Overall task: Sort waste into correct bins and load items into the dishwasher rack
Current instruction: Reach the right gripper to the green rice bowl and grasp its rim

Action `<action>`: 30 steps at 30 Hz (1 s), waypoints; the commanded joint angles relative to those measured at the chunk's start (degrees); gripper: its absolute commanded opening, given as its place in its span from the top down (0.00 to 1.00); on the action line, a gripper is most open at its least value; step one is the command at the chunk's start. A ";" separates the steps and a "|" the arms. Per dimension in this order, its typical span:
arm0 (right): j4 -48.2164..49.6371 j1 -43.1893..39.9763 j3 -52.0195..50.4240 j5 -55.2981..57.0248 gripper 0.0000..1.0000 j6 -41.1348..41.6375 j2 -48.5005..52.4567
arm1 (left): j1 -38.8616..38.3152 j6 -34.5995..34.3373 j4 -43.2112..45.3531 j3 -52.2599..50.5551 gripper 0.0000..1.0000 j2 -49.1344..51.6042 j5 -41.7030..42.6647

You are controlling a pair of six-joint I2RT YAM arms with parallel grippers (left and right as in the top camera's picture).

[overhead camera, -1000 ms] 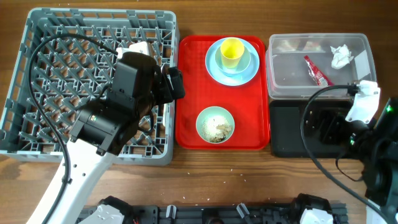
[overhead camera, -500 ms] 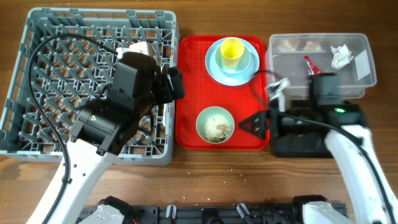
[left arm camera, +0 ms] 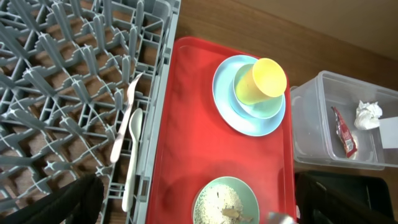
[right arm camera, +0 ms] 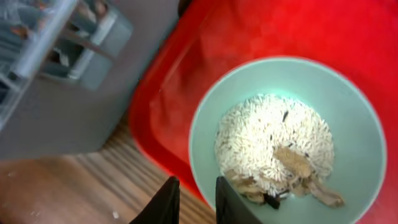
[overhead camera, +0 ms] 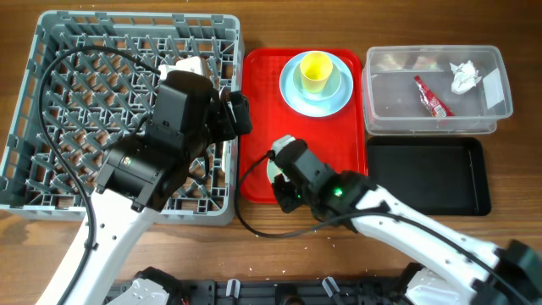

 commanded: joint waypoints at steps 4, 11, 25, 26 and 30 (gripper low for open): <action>7.74 2.60 0.11 0.33 0.73 -0.33 9.70 | 0.20 0.11 0.13 0.59 0.00 -0.11 0.31; 6.12 2.49 0.11 7.06 0.90 -0.17 11.89 | 0.20 0.11 0.13 0.57 0.00 -0.11 0.31; -3.61 -10.38 0.17 8.37 0.83 1.11 9.49 | 0.20 0.11 0.15 0.57 0.00 -0.11 0.31; -3.67 -10.38 0.17 8.39 0.83 1.09 9.49 | 0.20 0.11 0.13 0.57 0.00 -0.11 0.31; -4.42 -10.38 0.17 8.00 0.92 1.11 9.49 | 0.20 0.11 0.13 0.57 0.00 -0.11 0.31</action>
